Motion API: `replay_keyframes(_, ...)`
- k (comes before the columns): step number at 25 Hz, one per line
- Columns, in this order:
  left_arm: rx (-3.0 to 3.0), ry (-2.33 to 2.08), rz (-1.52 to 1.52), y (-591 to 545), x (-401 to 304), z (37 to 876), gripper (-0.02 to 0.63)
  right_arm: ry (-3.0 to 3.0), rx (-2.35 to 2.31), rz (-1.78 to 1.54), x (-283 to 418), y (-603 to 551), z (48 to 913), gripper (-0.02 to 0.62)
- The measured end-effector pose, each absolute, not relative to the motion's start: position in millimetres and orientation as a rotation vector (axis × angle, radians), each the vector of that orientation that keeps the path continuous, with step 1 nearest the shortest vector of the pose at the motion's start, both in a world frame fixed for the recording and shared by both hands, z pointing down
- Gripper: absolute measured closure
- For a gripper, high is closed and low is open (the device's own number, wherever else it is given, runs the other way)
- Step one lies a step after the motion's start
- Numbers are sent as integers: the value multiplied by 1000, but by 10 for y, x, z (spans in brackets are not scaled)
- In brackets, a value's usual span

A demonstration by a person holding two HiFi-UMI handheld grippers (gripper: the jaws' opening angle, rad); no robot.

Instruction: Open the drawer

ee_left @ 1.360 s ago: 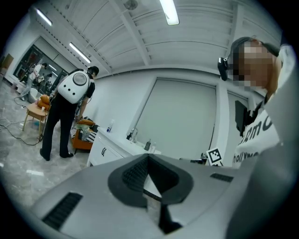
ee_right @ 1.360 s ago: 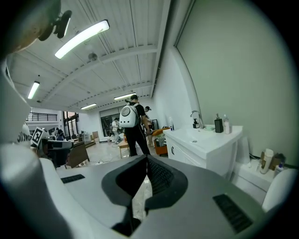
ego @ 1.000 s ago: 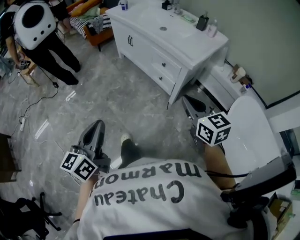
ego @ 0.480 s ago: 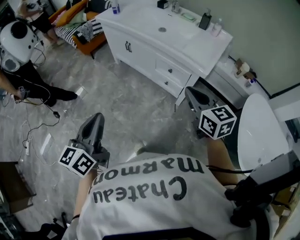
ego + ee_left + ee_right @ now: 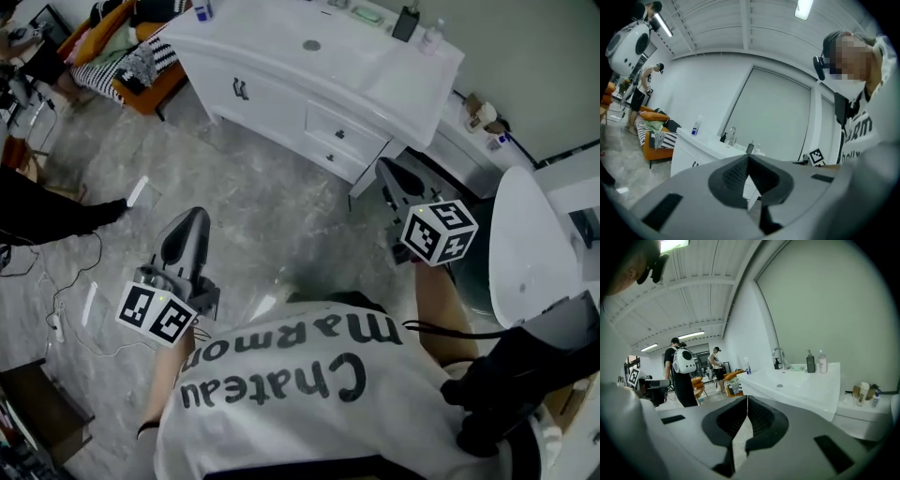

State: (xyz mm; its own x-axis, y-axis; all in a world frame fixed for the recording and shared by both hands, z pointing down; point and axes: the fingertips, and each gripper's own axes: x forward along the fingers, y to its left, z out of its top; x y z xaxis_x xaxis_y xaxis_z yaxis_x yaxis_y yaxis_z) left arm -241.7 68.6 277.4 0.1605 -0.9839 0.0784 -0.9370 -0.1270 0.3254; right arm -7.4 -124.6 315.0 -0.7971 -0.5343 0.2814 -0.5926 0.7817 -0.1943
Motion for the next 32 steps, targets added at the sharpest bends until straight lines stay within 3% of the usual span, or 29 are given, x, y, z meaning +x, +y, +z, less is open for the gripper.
replay_keyframes(9,2233,-1661,-162,-177,-2284,3113,603,-2588,932,475,-433,-1599,3902,584)
replay_keyframes(15,2256,-1693,45,-582,-2493,3587,603,-2517,1084,557,-669,-2122,4520,584)
replay_keyframes(23,2140,-1617,103,-1245,-2712,4126,603,-2303,1272,776,-897,-2935,5585,584)
replay_keyframes(32,2111,-1484,179,-1905,-2871,4470,603,-2018,1466,955,-747,-3422,6407,583)
